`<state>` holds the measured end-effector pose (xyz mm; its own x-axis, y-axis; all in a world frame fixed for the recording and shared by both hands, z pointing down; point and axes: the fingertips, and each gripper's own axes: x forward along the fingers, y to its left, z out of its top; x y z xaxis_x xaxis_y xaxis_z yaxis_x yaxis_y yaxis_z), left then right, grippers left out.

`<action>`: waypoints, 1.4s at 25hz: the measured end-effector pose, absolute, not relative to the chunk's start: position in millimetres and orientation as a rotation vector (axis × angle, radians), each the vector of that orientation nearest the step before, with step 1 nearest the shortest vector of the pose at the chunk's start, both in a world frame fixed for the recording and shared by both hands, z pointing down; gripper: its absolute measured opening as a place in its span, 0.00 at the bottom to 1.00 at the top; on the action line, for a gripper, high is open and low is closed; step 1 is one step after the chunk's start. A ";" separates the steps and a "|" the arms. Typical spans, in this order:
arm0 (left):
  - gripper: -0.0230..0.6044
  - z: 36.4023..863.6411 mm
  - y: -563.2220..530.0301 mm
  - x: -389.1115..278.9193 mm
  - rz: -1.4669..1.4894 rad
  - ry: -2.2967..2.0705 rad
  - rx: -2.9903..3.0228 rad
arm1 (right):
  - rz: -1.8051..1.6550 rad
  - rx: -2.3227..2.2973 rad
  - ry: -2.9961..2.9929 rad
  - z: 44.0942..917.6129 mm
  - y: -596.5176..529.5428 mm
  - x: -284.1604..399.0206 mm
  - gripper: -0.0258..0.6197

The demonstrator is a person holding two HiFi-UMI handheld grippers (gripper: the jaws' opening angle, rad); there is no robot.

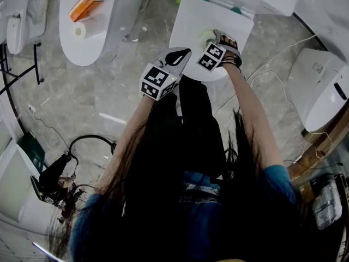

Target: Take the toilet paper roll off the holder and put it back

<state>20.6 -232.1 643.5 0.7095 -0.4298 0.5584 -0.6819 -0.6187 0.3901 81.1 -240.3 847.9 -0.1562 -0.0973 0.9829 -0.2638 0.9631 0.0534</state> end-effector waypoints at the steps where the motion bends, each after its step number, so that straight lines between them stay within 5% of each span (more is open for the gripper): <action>1: 0.04 643.4 -231.0 18.7 0.559 -0.848 2.320 | 0.148 0.277 -1.724 847.9 -240.6 81.3 0.75; 35: 0.04 521.3 -206.2 16.7 0.464 -0.890 2.448 | 0.675 1.108 -2.004 539.3 -180.6 121.2 0.74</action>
